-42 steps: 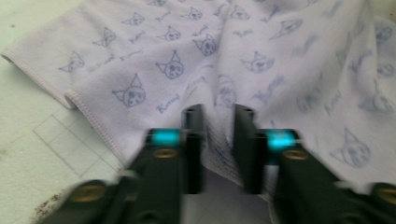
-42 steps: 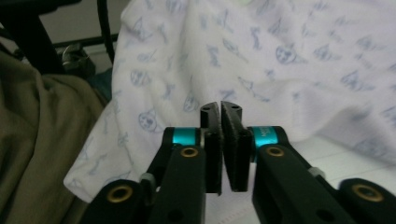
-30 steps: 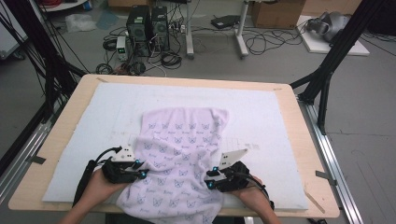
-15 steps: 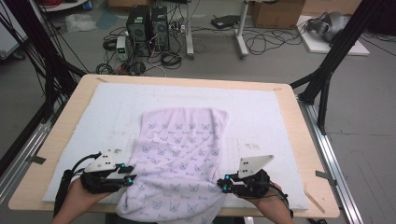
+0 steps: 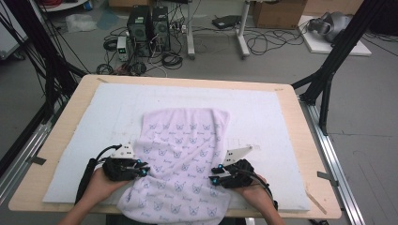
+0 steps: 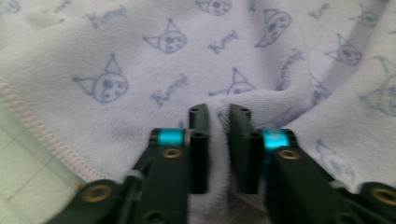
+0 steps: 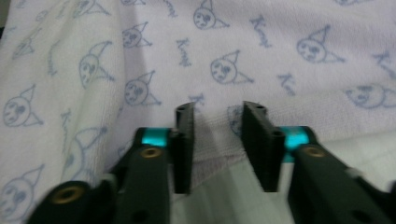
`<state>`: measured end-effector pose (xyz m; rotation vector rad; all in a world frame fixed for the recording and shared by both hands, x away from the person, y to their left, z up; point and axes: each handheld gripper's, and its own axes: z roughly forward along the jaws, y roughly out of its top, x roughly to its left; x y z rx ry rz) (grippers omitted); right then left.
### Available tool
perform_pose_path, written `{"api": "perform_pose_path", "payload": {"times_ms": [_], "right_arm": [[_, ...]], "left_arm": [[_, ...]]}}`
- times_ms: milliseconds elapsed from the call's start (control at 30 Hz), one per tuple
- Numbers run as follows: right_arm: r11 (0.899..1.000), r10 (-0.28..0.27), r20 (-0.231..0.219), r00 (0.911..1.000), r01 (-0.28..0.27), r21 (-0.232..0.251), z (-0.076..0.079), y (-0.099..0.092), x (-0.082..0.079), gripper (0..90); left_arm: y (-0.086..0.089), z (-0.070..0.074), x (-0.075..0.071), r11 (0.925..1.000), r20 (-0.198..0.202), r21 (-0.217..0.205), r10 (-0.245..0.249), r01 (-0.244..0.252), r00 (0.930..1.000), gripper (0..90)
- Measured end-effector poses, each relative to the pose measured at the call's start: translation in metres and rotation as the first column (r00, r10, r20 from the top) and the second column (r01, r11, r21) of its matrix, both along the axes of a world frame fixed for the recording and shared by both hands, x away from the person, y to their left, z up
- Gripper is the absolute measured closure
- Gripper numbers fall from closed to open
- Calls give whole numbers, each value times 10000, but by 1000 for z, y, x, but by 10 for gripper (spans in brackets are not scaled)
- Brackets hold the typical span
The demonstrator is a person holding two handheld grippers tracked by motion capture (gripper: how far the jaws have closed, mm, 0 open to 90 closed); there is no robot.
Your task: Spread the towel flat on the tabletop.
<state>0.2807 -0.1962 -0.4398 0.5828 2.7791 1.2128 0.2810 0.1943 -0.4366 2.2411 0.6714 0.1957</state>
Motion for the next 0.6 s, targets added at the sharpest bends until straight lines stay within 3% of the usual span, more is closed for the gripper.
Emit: {"api": "perform_pose_path", "payload": {"times_ms": [67, 100, 300, 367, 500, 533, 600], "right_arm": [[9998, 144, 29, 9999, -144, -103, 1, 4, 2, 870], [9996, 235, -44, 9997, -235, -173, 2, 5, 4, 877], [9987, 408, 859, 9955, -382, -325, 34, 20, 6, 880], [9978, 523, 899, 9946, -484, -456, 39, 32, 13, 880], [9903, 947, 681, 9932, -870, -1083, 22, 64, 30, 879], [9877, 1027, 397, 9939, -971, -1223, 15, 71, 32, 877], [9905, 1057, 303, 9939, -1025, -920, 9, 74, 35, 855]], "left_arm": [[0, 3, -3, 9999, 185, 170, 23, -27, 9998, 827], [2, 4, -4, 9998, 324, 183, 78, -84, 9994, 830], [22, 14, -12, 9980, 642, -105, 626, -621, 9960, 837], [26, 15, -12, 9972, 716, -210, 725, -711, 9948, 836], [25, 12, -13, 9979, 665, -178, 632, -622, 9958, 829], [24, 11, -14, 9981, 643, -182, 607, -596, 9961, 820], [25, 13, -13, 9982, 625, -213, 580, -568, 9964, 746]]}}
